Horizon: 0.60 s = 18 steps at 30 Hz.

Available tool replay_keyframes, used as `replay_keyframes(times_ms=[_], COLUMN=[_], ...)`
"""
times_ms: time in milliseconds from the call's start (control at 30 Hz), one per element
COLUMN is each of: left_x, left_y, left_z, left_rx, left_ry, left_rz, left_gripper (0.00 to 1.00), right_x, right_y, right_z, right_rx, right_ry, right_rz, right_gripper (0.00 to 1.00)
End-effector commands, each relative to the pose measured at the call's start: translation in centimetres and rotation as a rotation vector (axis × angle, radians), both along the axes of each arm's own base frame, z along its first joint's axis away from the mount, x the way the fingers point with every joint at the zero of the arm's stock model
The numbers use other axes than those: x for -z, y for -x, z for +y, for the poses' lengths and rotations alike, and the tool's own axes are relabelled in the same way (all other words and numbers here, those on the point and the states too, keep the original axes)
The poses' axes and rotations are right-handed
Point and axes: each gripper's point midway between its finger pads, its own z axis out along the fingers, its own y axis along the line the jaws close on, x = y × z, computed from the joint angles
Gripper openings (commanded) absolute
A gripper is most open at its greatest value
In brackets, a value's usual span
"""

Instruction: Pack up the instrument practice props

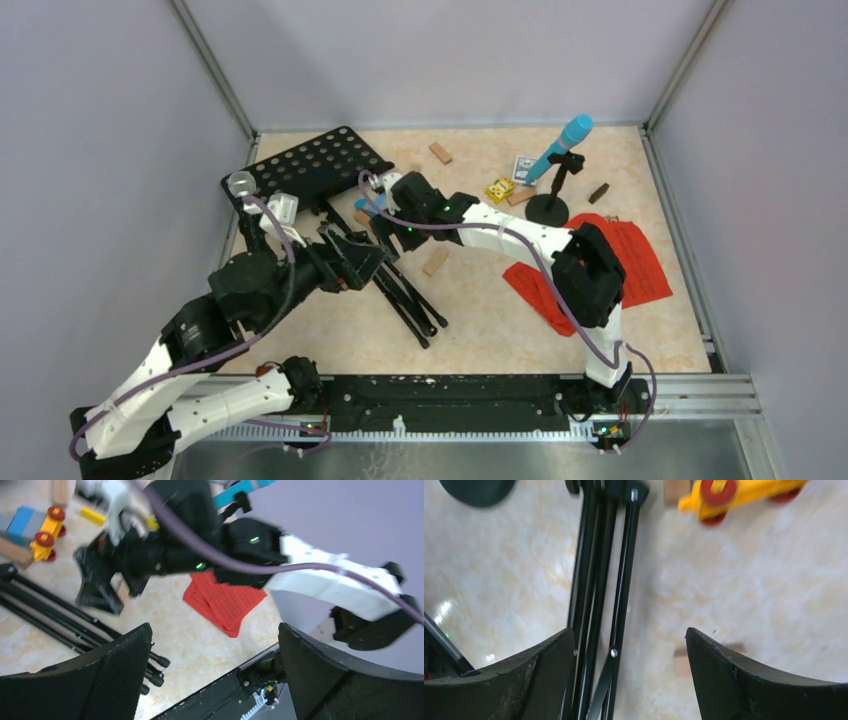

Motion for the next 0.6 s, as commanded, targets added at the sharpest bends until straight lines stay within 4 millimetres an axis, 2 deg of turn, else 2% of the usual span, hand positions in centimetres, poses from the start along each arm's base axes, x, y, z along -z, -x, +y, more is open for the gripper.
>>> replay_keyframes(times_ms=[0,67,133,200,300,433,500,567], left_x=[-5.3,-6.4,-6.6,-6.5,-6.0,-5.4,-5.2,-5.0], left_y=[1.8,2.1,2.1,2.1,2.1,2.2,2.2,2.2], left_z=[-0.4,-0.2,-0.1,-0.2,-0.4,-0.6,-0.8,-0.9], left_rx=[0.136,0.143,0.140,0.143,0.150,0.154,0.159,0.161], left_ry=[0.034,0.050,0.058,0.064,0.068,0.078,0.081,0.081], left_rz=[-0.163,-0.185,-0.194,-0.195,-0.186,-0.175,-0.171,-0.165], left_gripper=[0.99,0.99,0.99,0.99,0.99,0.99,0.99,0.99], right_x=[0.1,0.4,1.0,2.4,4.7,7.8,8.2,7.9], right_y=[3.6,5.0,6.5,8.6,10.4,10.6,10.1,9.2], right_z=[-0.3,0.1,0.6,1.1,1.3,0.4,0.0,-0.7], right_rx=[-0.057,-0.084,-0.116,-0.152,-0.155,-0.083,-0.038,0.013], right_ry=[-0.069,-0.092,-0.087,-0.058,-0.012,0.061,0.071,0.081], right_rz=[0.115,0.130,0.132,0.142,0.135,0.138,0.122,0.082], right_gripper=[0.81,0.81,0.82,0.82,0.82,0.82,0.82,0.82])
